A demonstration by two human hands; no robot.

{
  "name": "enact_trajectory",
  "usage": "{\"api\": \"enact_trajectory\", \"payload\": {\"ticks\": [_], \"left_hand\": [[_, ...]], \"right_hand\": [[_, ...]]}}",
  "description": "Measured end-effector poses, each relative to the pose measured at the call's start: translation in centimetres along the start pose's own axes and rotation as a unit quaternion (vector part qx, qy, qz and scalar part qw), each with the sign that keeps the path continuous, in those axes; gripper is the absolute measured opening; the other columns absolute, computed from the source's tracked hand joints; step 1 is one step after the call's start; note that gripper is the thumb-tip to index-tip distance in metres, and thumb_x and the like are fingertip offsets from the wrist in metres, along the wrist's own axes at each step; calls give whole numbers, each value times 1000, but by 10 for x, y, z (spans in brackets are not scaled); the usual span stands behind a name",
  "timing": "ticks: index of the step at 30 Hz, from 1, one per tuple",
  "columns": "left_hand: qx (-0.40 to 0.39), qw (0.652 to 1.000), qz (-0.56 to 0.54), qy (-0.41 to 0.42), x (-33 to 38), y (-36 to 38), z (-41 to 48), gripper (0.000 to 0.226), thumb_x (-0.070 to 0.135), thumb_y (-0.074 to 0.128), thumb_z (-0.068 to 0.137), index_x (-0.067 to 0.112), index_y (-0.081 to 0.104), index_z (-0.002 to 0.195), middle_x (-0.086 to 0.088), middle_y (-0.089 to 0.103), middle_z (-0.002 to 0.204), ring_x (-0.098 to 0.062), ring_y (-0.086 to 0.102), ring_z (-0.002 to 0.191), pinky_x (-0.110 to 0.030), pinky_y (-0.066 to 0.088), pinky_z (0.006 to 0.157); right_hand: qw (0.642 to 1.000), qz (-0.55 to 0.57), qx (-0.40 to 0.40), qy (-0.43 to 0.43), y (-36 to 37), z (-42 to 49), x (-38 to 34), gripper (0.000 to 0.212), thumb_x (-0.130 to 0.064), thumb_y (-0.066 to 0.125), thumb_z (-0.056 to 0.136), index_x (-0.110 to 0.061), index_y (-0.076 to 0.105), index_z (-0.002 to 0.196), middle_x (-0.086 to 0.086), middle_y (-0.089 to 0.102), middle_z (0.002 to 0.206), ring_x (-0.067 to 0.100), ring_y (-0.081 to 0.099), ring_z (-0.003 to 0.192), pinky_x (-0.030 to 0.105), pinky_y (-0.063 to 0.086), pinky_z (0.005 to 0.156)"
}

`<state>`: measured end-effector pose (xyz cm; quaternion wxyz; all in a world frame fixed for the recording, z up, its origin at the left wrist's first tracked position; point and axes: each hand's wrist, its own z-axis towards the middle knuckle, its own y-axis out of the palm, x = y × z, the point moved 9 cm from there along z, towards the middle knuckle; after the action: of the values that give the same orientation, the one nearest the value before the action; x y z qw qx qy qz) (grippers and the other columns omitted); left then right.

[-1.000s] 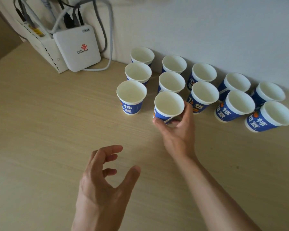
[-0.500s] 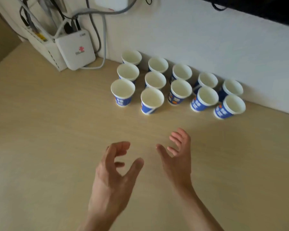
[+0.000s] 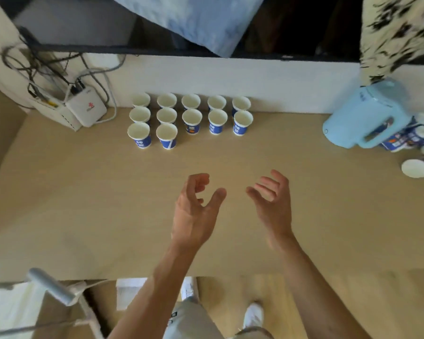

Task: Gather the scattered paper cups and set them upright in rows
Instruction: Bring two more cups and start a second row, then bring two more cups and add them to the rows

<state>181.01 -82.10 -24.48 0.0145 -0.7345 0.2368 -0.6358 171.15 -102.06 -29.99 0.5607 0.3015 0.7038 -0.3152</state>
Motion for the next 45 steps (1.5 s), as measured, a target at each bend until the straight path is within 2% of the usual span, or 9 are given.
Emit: {"api": "enact_trajectory", "payload": {"ticks": [8, 13, 16, 23, 27, 32, 36, 39, 45], "left_hand": [[-57, 998, -9, 35, 48, 96, -82, 28, 21, 75, 89, 18, 63, 114, 0, 68, 115, -17, 64, 109, -17, 46, 78], [-99, 993, -2, 63, 84, 168, -130, 27, 20, 74, 89, 19, 64, 114, -1, 68, 117, -13, 64, 109, -13, 43, 75], [-118, 990, -3, 75, 105, 207, -151, 28, 23, 73, 90, 19, 64, 115, 4, 69, 115, -7, 63, 107, -18, 44, 77], [-172, 981, 17, 87, 131, 302, -192, 26, 27, 73, 89, 21, 65, 114, 8, 69, 112, -7, 65, 106, -25, 46, 84], [-200, 975, 34, 86, 136, 354, -198, 27, 26, 74, 88, 20, 65, 113, 7, 70, 111, -7, 65, 104, -19, 45, 80], [-236, 967, 49, 84, 143, 428, -191, 27, 32, 74, 88, 25, 65, 113, 12, 69, 111, -3, 65, 104, -24, 47, 84], [-253, 965, 26, 68, 150, 496, -172, 23, 33, 75, 87, 29, 65, 108, 13, 69, 108, 1, 65, 101, -17, 45, 78], [-258, 965, 0, 35, 158, 541, -152, 23, 29, 75, 88, 25, 66, 109, 8, 69, 109, -9, 67, 102, -25, 50, 83], [-244, 970, -2, 10, 177, 593, -128, 25, 30, 74, 88, 23, 66, 111, 8, 69, 109, -8, 66, 97, -17, 45, 72]], "right_hand": [[996, 69, 64, 1, -134, -33, -18, 54, -8, 79, 86, -18, 50, 131, 5, 66, 116, -7, 68, 91, 4, 49, 71], [989, 104, 106, 0, -227, -43, -15, 48, -8, 78, 86, -18, 53, 126, 8, 67, 115, 3, 65, 98, 5, 49, 75], [986, 122, 116, -6, -273, -42, -18, 42, -10, 78, 87, -20, 58, 122, 5, 69, 113, 5, 67, 102, 6, 49, 77], [978, 137, 155, -5, -375, -42, -21, 33, -7, 76, 88, -17, 63, 117, 3, 71, 110, 6, 68, 101, 10, 50, 82], [973, 137, 184, 7, -420, -38, -10, 32, -5, 74, 89, -13, 63, 118, 4, 71, 109, 1, 67, 97, 12, 50, 87], [971, 124, 200, 28, -463, -13, 6, 32, -7, 74, 89, -13, 64, 119, 3, 72, 110, 8, 68, 100, 17, 49, 91], [977, 97, 188, 37, -499, 35, 12, 31, -7, 74, 89, -17, 64, 116, 1, 71, 110, 7, 69, 99, 19, 50, 89], [982, 61, 175, 29, -531, 74, 7, 30, -4, 75, 87, -20, 64, 109, 3, 71, 107, -1, 68, 91, 17, 51, 87], [988, 6, 149, 28, -578, 137, 2, 33, 0, 76, 86, -18, 63, 110, 6, 70, 106, 10, 69, 93, 18, 51, 85]]}}
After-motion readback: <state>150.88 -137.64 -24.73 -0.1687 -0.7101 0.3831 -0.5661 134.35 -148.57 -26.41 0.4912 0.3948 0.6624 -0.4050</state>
